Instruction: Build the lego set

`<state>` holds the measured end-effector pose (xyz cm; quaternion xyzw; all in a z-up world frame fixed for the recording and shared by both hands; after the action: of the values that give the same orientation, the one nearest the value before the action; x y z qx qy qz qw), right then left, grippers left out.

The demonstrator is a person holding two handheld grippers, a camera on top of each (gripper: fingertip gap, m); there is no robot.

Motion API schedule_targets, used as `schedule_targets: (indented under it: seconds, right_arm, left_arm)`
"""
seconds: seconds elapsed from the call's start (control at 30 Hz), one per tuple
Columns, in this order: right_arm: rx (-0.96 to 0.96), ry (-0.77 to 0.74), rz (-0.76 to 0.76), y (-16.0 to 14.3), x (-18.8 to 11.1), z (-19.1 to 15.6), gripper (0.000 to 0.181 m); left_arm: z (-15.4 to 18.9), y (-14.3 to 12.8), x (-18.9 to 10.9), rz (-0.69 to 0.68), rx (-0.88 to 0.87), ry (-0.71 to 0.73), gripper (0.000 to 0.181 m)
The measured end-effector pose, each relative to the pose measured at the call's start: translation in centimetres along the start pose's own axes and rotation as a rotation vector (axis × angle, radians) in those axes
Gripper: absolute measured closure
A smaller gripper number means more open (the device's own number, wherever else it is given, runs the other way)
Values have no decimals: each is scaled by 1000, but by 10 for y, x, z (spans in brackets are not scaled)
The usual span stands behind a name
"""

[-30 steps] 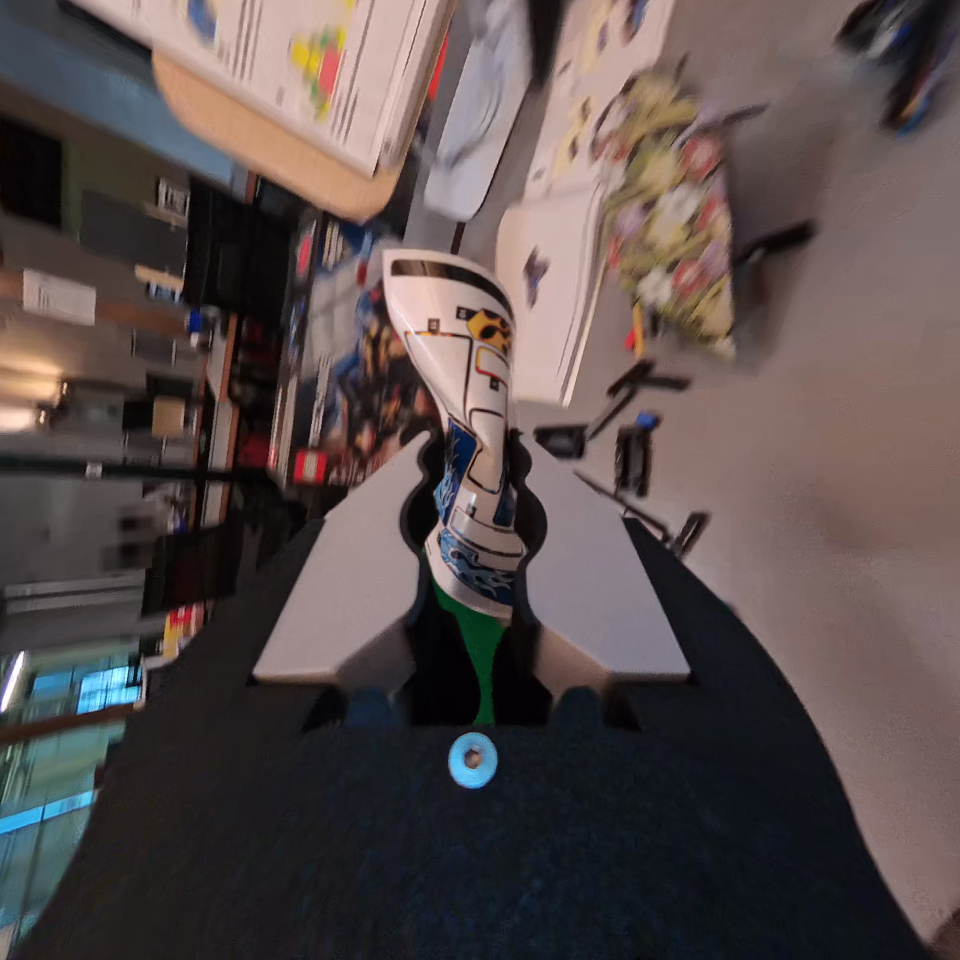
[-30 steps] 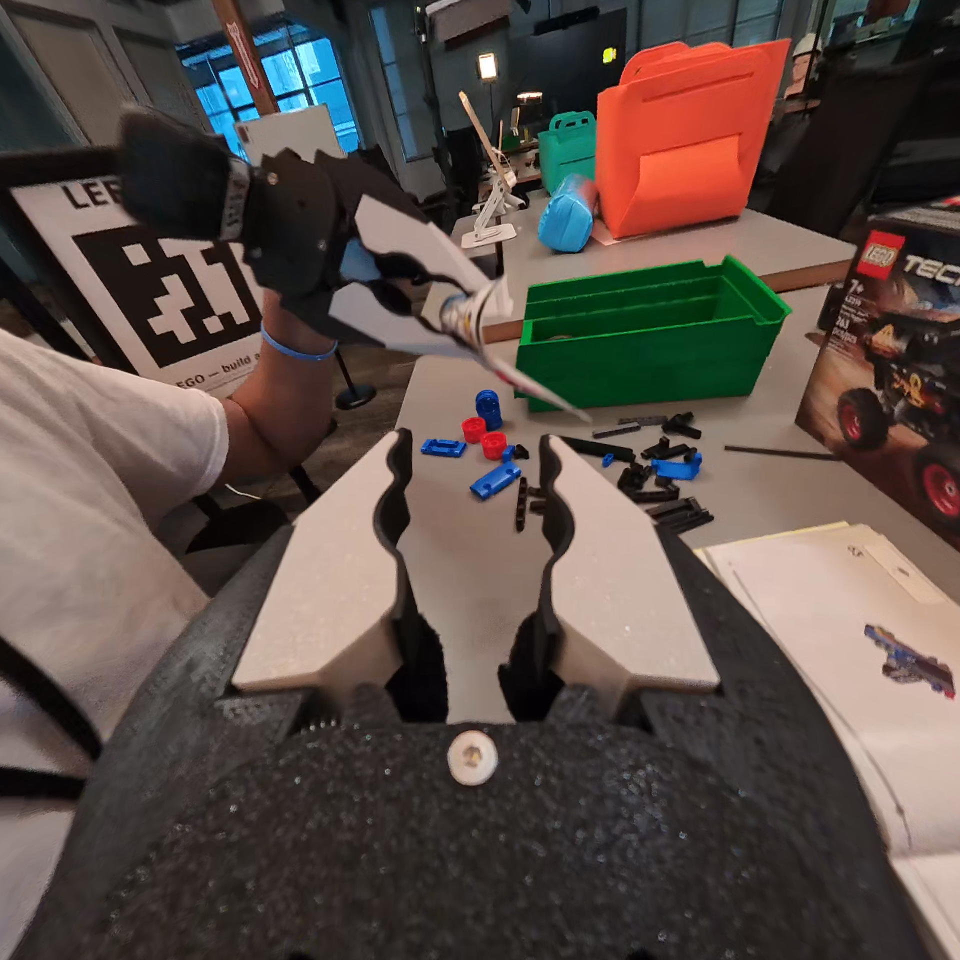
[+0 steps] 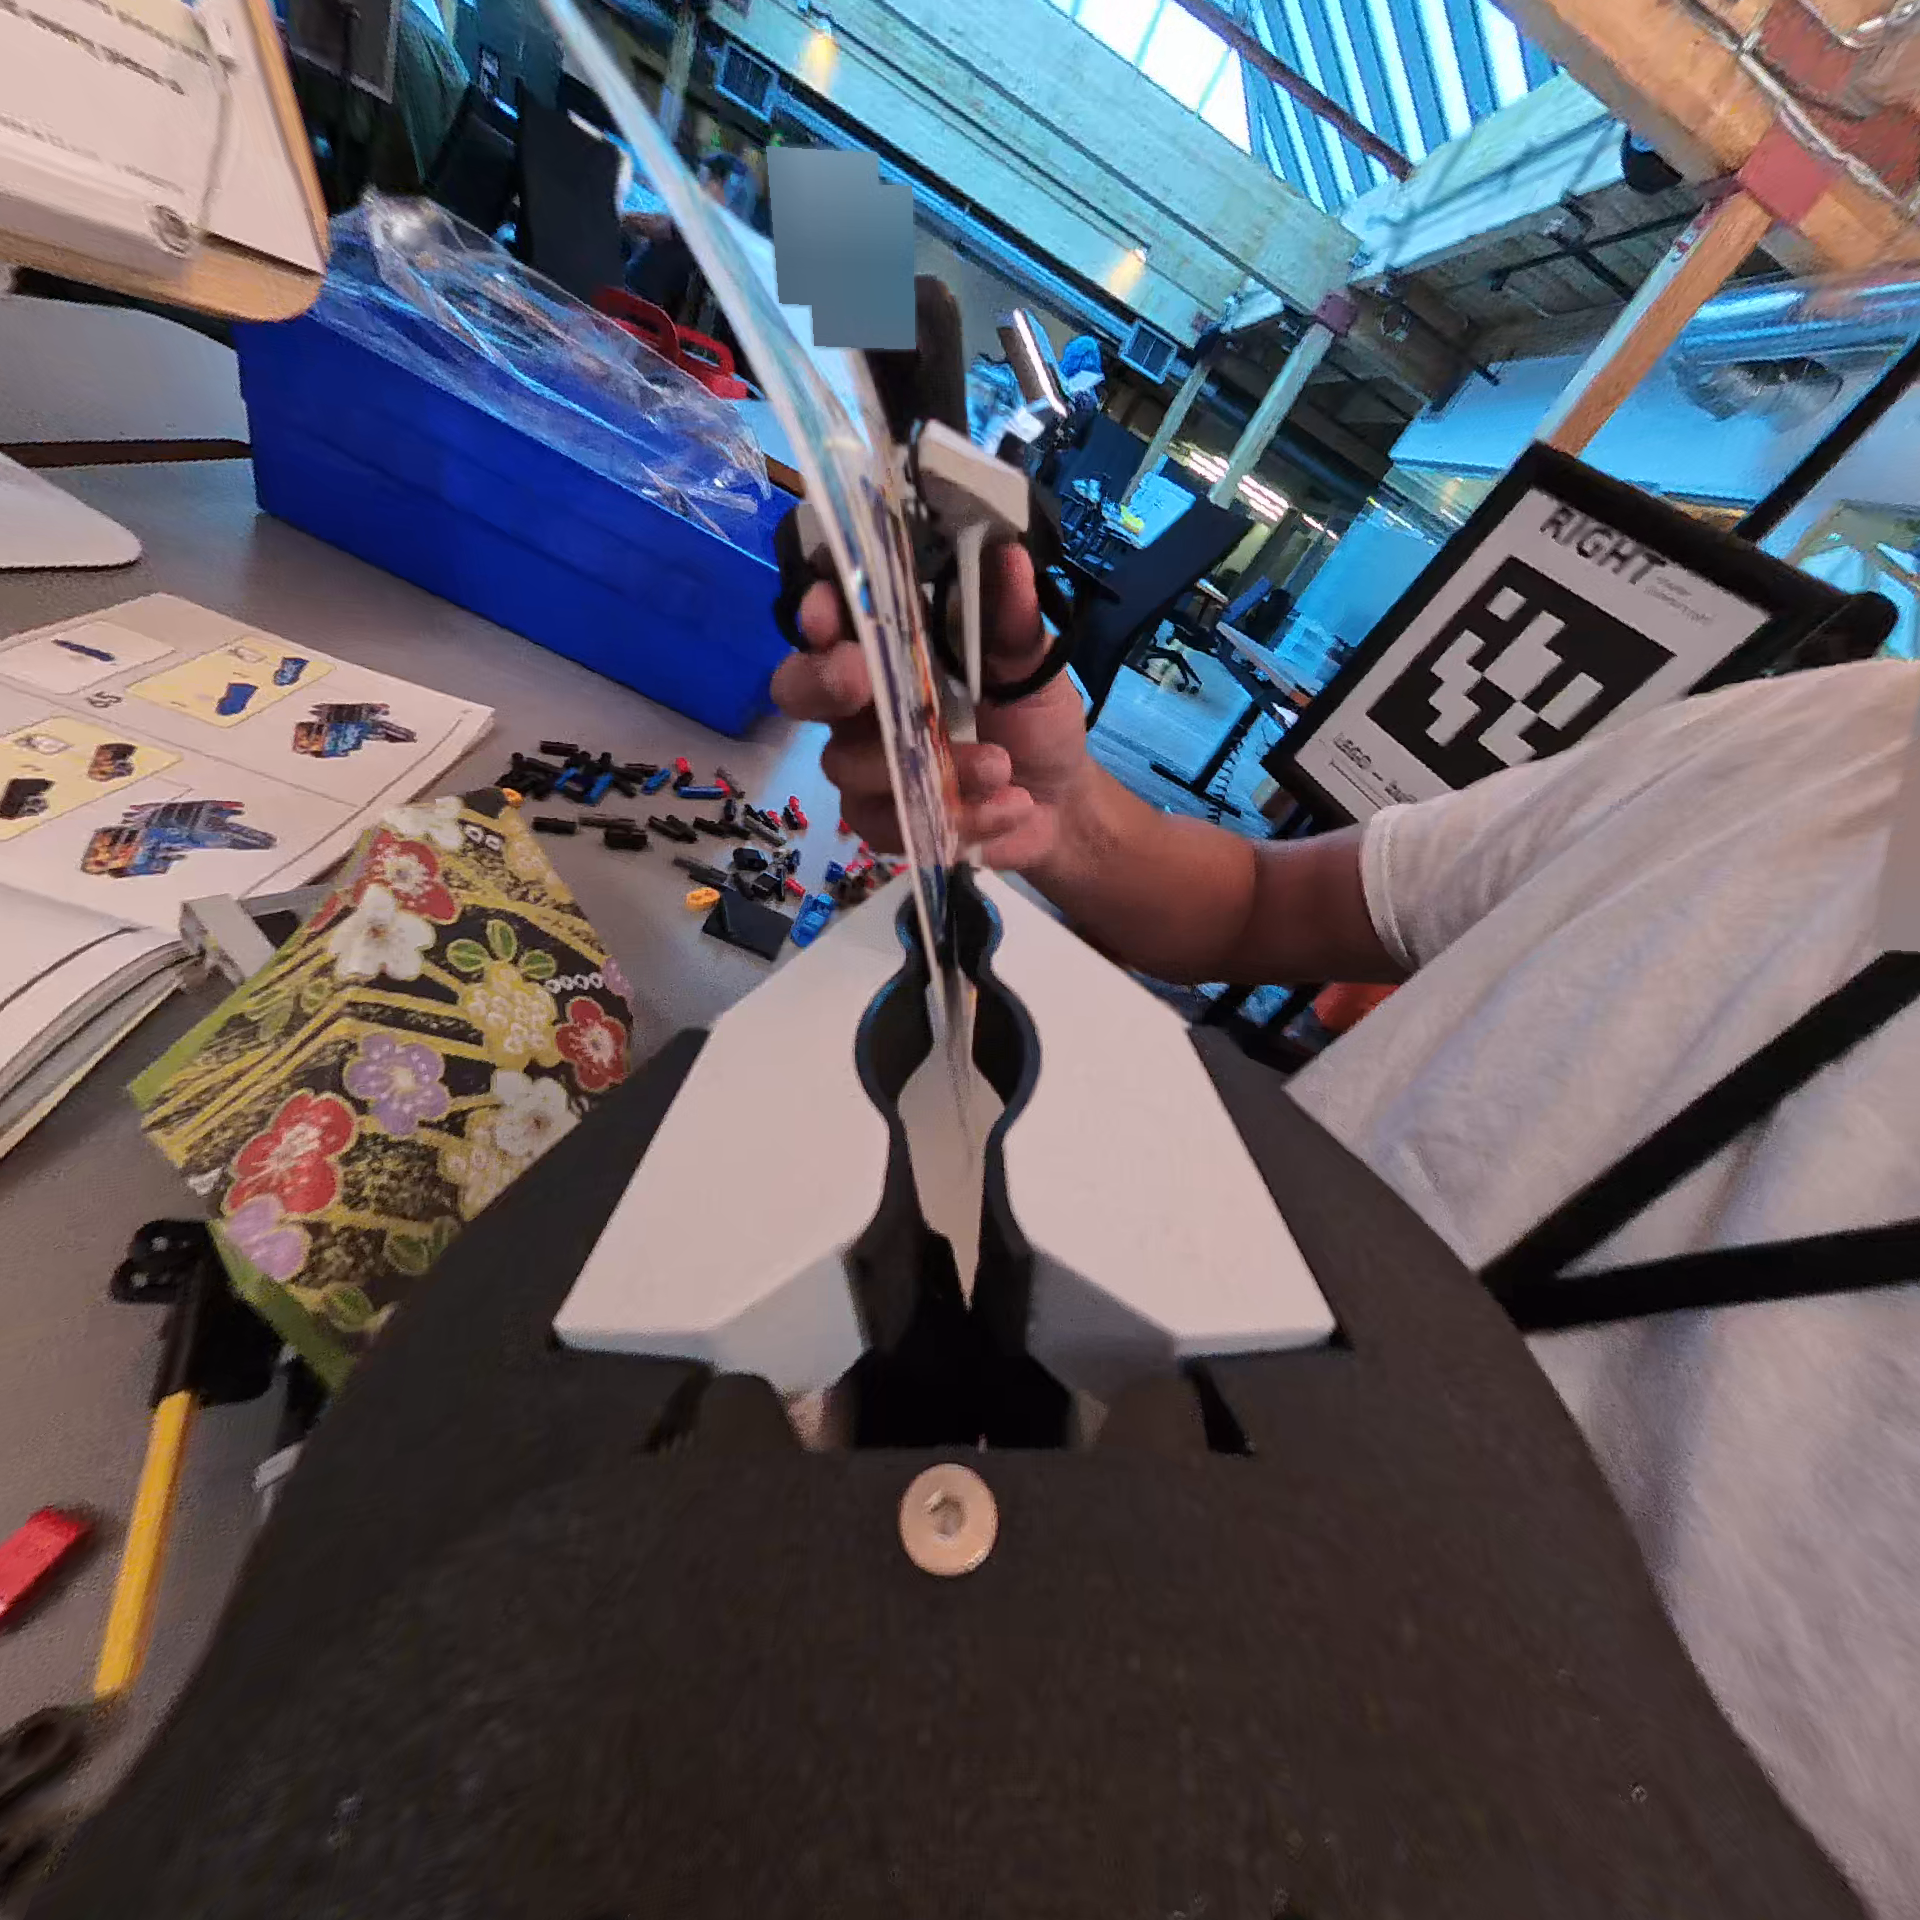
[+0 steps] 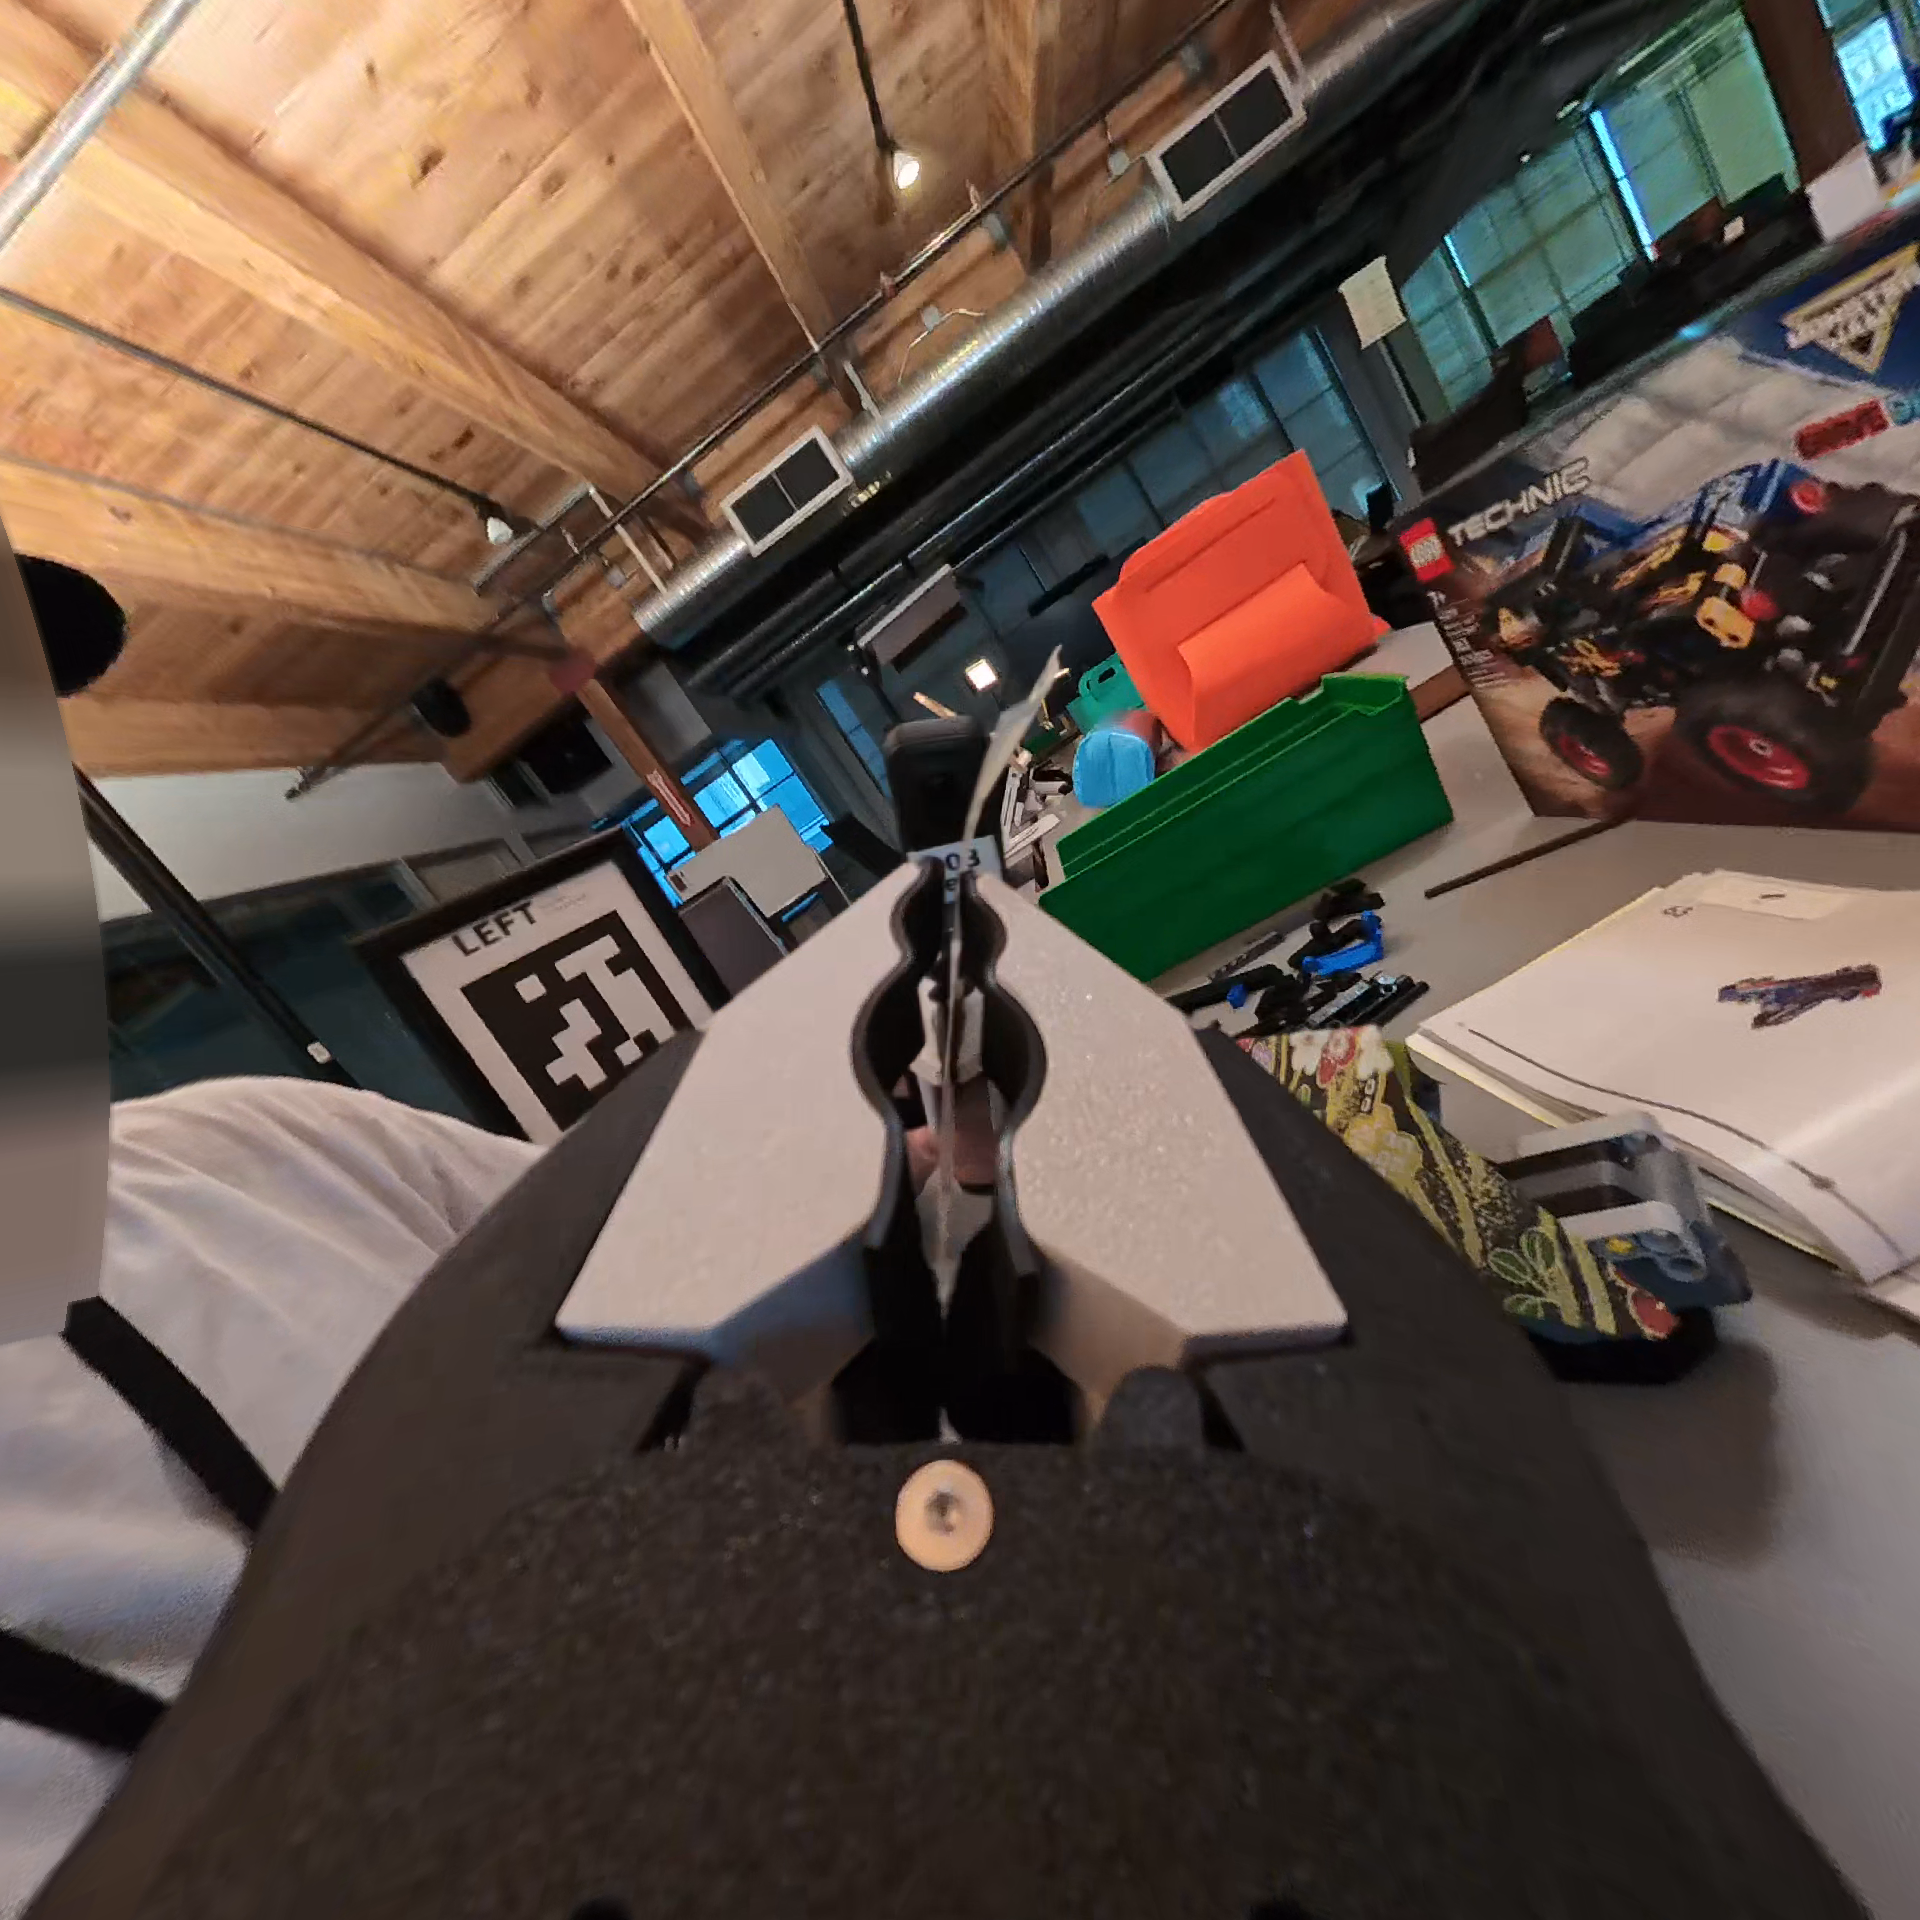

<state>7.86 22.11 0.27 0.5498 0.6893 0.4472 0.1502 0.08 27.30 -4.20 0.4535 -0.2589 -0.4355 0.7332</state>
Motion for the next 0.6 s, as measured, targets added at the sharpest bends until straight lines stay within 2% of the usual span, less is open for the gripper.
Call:
schedule_targets:
  seconds: [0.1, 0.23, 0.37, 0.5, 0.57, 0.6]
  right_arm:
    - [-29, 25, -19, 6, -4, -6, 176]
    - [6, 55, -143, -8, 0, -8, 170]
    - [16, 62, -225, -20, 0, -7, 176]
    - [80, 140, -317, -33, 3, -16, 166]
    - [50, 119, -328, -37, 5, -13, 181]
    - [26, 87, -316, -38, 6, -9, 181]
  left_arm:
    - [6, -9, -9, -100, 14, -29, 181]
    - [13, -21, -13, -237, 62, -15, 181]
    - [10, -20, -25, -274, 36, 2, 181]
    - [7, -22, -35, -317, 10, 20, 181]
    - [6, -24, -39, -340, 13, 40, 181]
    - [7, -24, -40, -349, 14, 41, 181]
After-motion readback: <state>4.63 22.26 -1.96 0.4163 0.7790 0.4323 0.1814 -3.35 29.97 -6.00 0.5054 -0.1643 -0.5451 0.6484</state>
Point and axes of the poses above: each gripper's, where its closed fingertips meet, x out along the fingers, y out of its top, z = x × y across the jaws, the point moved 2 cm from there along -x, back along the fingers, and after that the axes turned 1 degree about -y, right-handed, at the moved point
